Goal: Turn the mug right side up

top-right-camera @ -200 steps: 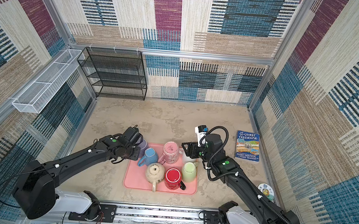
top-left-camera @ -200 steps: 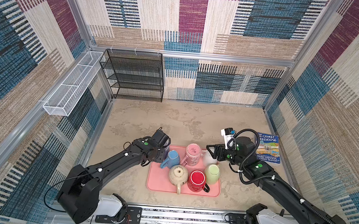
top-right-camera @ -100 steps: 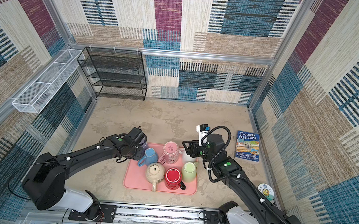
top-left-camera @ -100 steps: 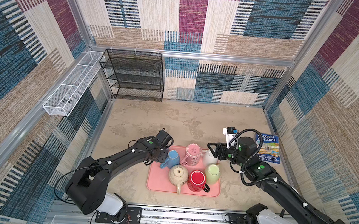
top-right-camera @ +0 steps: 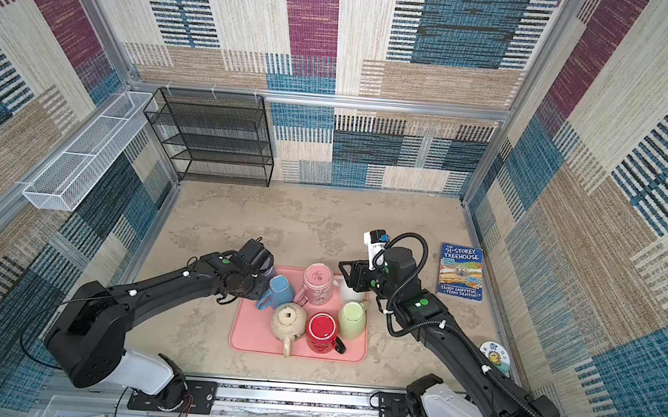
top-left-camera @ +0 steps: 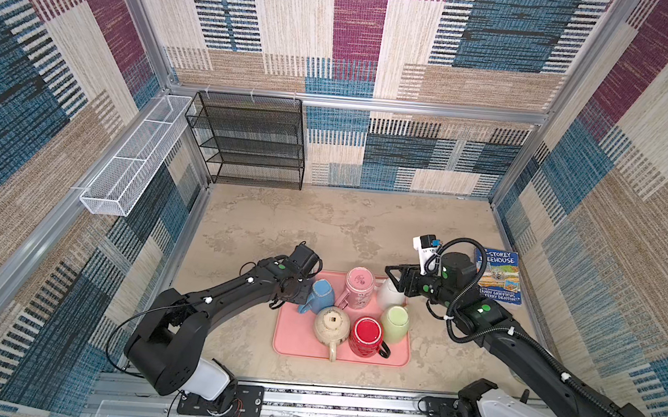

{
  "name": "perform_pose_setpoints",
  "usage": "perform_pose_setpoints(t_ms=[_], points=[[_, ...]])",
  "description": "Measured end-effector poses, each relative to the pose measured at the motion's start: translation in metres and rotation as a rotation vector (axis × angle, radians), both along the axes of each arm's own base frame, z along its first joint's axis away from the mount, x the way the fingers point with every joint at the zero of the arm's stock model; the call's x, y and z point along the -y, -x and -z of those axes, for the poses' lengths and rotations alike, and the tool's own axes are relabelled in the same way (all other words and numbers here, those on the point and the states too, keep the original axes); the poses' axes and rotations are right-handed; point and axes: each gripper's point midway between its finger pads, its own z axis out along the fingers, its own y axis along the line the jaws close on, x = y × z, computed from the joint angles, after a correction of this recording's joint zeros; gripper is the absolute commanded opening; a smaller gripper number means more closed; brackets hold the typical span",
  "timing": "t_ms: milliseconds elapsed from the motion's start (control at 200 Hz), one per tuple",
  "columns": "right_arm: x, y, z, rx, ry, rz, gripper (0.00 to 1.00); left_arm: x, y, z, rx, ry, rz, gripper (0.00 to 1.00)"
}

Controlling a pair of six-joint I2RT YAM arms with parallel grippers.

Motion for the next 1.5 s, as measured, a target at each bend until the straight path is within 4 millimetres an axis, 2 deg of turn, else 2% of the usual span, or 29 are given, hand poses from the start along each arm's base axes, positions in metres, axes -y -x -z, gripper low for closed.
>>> perform_pose_setpoints(t_ms=[70,160,396,751,1157,1307,1497], points=[[-0.001,0.000,-0.001,0.003,-0.002,-0.003,0.55,0.000,-0.001,-0.002,0.011,0.003,-0.002,0.15],[-0.002,0.000,-0.003,0.004,-0.005,-0.008,0.54,-0.003,-0.002,-0.004,0.021,-0.007,-0.009,0.00],[-0.005,0.002,-0.004,0.009,-0.006,-0.030,0.54,-0.004,-0.003,-0.011,0.044,0.001,-0.018,0.00],[-0.011,0.009,-0.012,0.028,-0.032,-0.089,0.53,-0.003,0.003,-0.051,0.142,0.100,-0.025,0.00],[-0.021,0.015,-0.020,0.053,-0.072,-0.152,0.51,-0.009,0.016,-0.075,0.192,0.158,-0.026,0.00],[-0.031,0.020,-0.019,0.049,-0.104,-0.217,0.51,-0.007,0.021,-0.091,0.221,0.202,-0.015,0.00],[-0.042,0.032,-0.023,0.057,-0.161,-0.312,0.54,0.003,0.024,-0.122,0.271,0.300,0.019,0.00]])
